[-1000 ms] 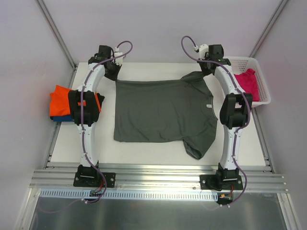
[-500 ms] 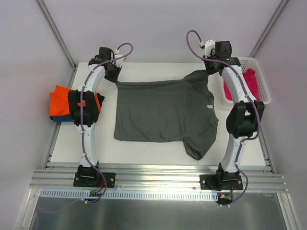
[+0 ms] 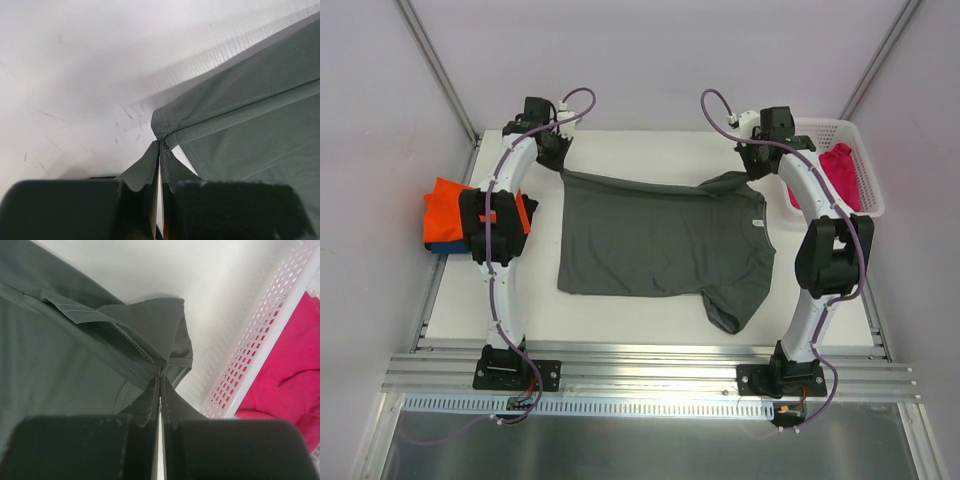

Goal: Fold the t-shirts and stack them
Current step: Flatten the tshirt out

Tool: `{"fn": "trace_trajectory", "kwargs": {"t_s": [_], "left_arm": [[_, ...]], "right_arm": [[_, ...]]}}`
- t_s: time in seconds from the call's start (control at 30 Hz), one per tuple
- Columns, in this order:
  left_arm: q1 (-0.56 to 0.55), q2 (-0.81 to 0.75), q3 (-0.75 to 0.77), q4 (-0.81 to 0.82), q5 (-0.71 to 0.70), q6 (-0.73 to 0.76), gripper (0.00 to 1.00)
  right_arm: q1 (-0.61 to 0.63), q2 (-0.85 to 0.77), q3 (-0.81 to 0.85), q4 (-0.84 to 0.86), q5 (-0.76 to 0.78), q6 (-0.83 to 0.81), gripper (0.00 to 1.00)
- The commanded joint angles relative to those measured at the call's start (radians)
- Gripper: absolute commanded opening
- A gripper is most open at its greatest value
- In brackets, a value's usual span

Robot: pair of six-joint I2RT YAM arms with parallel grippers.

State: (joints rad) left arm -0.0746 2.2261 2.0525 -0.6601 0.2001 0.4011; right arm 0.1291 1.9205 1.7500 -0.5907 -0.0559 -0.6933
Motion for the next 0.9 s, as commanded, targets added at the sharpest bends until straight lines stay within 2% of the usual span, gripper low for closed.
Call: {"fn": "trace_trajectory", "kwargs": {"t_s": [0.0, 0.6, 0.77, 0.87], "left_arm": [[0.021, -0.095, -0.003, 0.013, -0.001, 0.015, 0.0], [0.033, -0.103, -0.026, 0.013, 0.044, 0.012, 0.0], [0.032, -0.095, -0.025, 0.013, 0.053, 0.004, 0.0], [0.032, -0.101, -0.028, 0.011, 0.048, 0.007, 0.0]], "right_arm": [[-0.009, -0.011, 0.026, 0.011, 0.022, -0.025, 0.01], [0.015, -0.201, -0.079, -0.028, 0.097, 0.002, 0.01], [0.024, -0.106, -0.026, -0.012, 0.084, -0.003, 0.01], [0.027, -0.028, 0.077, -0.008, 0.073, -0.005, 0.0]]}}
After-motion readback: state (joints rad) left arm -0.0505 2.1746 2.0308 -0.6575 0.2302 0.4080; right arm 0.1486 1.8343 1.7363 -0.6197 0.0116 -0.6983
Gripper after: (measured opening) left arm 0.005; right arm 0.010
